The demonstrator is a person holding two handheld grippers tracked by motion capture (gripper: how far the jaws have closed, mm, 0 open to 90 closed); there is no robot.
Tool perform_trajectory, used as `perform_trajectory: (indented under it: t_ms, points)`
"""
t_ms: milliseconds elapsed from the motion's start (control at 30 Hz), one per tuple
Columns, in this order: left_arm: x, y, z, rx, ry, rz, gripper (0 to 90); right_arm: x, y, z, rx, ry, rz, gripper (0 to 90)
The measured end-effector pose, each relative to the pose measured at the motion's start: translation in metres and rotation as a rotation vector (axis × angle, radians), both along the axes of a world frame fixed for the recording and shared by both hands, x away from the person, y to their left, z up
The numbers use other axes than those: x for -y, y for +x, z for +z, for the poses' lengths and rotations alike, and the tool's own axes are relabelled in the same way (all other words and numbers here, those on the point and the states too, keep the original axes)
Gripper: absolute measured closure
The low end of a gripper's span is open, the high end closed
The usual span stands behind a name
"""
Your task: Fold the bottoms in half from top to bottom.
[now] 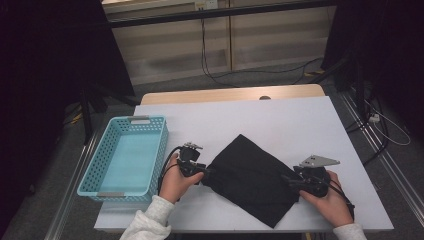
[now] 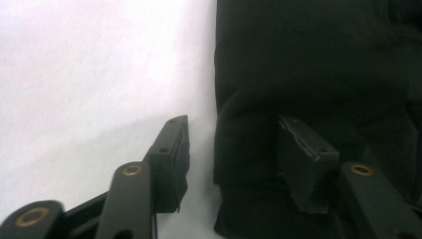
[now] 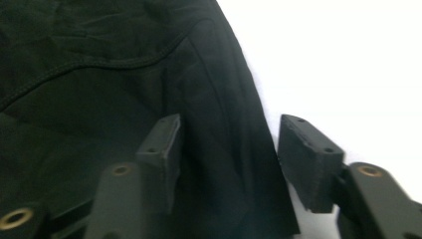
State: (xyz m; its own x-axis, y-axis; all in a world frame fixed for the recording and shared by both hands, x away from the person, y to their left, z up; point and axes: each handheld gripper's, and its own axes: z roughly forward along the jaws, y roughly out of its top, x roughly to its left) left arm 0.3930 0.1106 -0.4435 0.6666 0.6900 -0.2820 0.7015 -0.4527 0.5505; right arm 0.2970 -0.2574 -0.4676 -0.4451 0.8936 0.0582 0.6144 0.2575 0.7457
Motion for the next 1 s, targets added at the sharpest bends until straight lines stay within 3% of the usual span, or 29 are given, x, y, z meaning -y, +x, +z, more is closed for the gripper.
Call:
perform_trajectory:
  t_ms: [100, 200, 267, 367, 467, 600, 700, 767, 833, 900, 967, 1000]
  points:
    - [0.001, -0.004, 0.0, 0.017, 0.012, -0.005, 39.4, -0.003, -0.002, 0.001, -0.005, -0.002, -0.015, 51.0]
    - [0.003, -0.005, 0.001, 0.012, 0.026, 0.004, 36.3, -0.008, -0.003, 0.004, -0.021, -0.013, -0.015, 63.3]
    - [0.003, -0.006, 0.002, 0.008, 0.057, 0.01, 35.2, -0.009, -0.005, 0.003, -0.022, 0.002, -0.01, 69.9]
    - [0.004, -0.006, 0.002, 0.012, 0.064, -0.005, 29.9, -0.01, -0.005, 0.002, -0.025, 0.037, 0.001, 81.5]
    - [0.004, -0.008, 0.001, 0.017, 0.055, 0.016, 28.3, -0.011, -0.007, 0.002, -0.016, 0.031, 0.003, 82.1]
    - [0.01, -0.013, -0.001, 0.063, 0.101, 0.007, 27.3, -0.009, -0.007, 0.001, -0.009, 0.039, 0.007, 82.1]
    - [0.015, -0.018, 0.001, 0.086, 0.165, 0.005, 32.3, -0.01, -0.008, 0.001, -0.005, 0.039, 0.002, 83.1]
    - [0.015, -0.019, 0.003, 0.08, 0.175, -0.002, 43.8, -0.011, -0.009, 0.001, -0.002, 0.032, 0.002, 83.5]
    - [0.014, -0.019, 0.004, 0.047, 0.147, 0.004, 58.4, -0.011, -0.009, 0.0, 0.001, 0.034, 0.003, 83.9]
    - [0.015, -0.019, 0.004, 0.027, 0.137, 0.014, 66.7, -0.011, -0.009, 0.0, 0.001, 0.043, -0.004, 84.2]
    - [0.016, -0.017, 0.004, -0.064, 0.093, 0.027, 81.1, -0.013, -0.01, 0.001, 0.01, 0.025, 0.002, 84.6]
    - [0.017, -0.016, 0.005, -0.071, 0.097, 0.027, 82.3, -0.014, -0.01, 0.001, 0.013, 0.014, 0.004, 84.8]
